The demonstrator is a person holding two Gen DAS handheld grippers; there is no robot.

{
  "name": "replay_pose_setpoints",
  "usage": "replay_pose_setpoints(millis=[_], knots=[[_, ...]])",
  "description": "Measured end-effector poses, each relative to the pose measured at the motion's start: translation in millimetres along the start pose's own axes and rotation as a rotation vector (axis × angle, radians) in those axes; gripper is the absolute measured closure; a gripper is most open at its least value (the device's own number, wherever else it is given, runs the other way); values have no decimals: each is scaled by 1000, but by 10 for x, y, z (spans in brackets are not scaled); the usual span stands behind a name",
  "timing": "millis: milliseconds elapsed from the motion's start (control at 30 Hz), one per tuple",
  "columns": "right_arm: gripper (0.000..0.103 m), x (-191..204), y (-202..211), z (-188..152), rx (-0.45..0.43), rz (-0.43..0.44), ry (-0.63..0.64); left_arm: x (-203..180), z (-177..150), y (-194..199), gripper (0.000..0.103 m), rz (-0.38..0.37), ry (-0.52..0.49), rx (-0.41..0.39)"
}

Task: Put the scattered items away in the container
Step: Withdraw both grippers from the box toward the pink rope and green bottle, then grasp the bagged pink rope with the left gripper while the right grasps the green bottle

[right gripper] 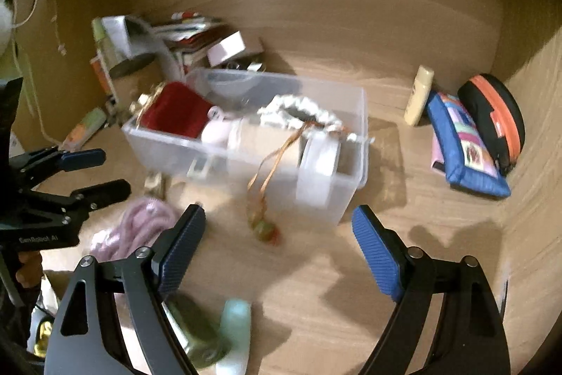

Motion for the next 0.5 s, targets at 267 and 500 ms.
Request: replay_pose_setpoints(millis=[267,500], knots=[[19,189,137,-373,10,18,64,-198,-379,-150,31,-43,1,87],[19,297,196,-519,20,53,110,-240,-445,-280,29,-18,16,112]])
Point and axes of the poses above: each gripper's, at about its wrist camera, not at the fingertips, and y roughly against the way its jaws point, x to its left, z to its top, the point moved 10 cm from there along -y, roughly the way its jaws point, and after that the axes turned 8 degrees about x, right-handed, at the moved point
